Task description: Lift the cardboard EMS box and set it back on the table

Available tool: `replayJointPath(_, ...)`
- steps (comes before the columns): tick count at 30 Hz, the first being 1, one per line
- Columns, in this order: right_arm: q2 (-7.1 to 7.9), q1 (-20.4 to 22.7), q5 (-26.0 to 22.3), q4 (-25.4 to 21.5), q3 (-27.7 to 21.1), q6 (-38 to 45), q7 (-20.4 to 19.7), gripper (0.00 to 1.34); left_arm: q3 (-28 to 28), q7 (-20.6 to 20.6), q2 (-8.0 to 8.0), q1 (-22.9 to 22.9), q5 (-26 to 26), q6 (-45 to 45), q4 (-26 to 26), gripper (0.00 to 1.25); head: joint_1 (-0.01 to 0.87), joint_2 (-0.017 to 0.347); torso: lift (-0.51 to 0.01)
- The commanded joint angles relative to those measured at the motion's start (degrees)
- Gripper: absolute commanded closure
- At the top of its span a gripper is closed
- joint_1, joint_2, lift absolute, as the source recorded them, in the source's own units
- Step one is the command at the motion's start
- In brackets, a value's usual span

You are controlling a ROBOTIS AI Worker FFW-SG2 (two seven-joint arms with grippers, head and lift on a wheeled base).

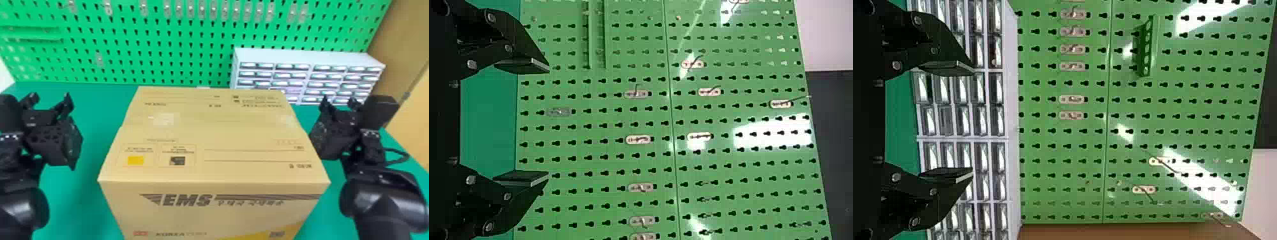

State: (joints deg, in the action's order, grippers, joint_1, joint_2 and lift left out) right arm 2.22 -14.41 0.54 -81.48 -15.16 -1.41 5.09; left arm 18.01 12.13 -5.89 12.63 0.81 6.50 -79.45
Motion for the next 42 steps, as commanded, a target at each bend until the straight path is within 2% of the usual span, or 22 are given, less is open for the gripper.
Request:
replayJointPath(1, 0.06, 0.00, 0.08, 0.00, 0.13, 0.00, 0.00, 0.54, 0.00, 0.00, 0.00, 0.02, -0.02, 0.00, 0.00, 0.49, 0.678, -0.015, -0.080)
replayJointPath(29, -0.03, 0.17, 0.87, 1.06, -0.57, -1.41, -0.17, 0.54, 0.18, -0.35, 0.00, 0.28, 0.51, 0.00, 0.88, 0.49, 0.678, -0.015, -0.093)
replayJointPath(33, 0.32, 0.26, 0.78, 2.55, -0.49, -3.69, -0.08, 0.54, 0.36, -0.35, 0.00, 0.37, 0.60, 0.00, 1.76, 0.49, 0.678, -0.015, -0.093)
replayJointPath(38, 1.82, 0.79, -1.77, 5.45, 1.10, -7.65, -0.08, 0.54, 0.36, -0.26, -0.09, 0.46, 0.78, 0.09, 3.25, 0.49, 0.678, -0.015, -0.093)
replayJointPath(42, 1.82, 1.23, -1.77, 5.89, 1.10, -7.73, -0.08, 0.54, 0.00, -0.26, -0.09, 0.28, 0.78, 0.18, 3.43, 0.49, 0.678, -0.015, -0.093)
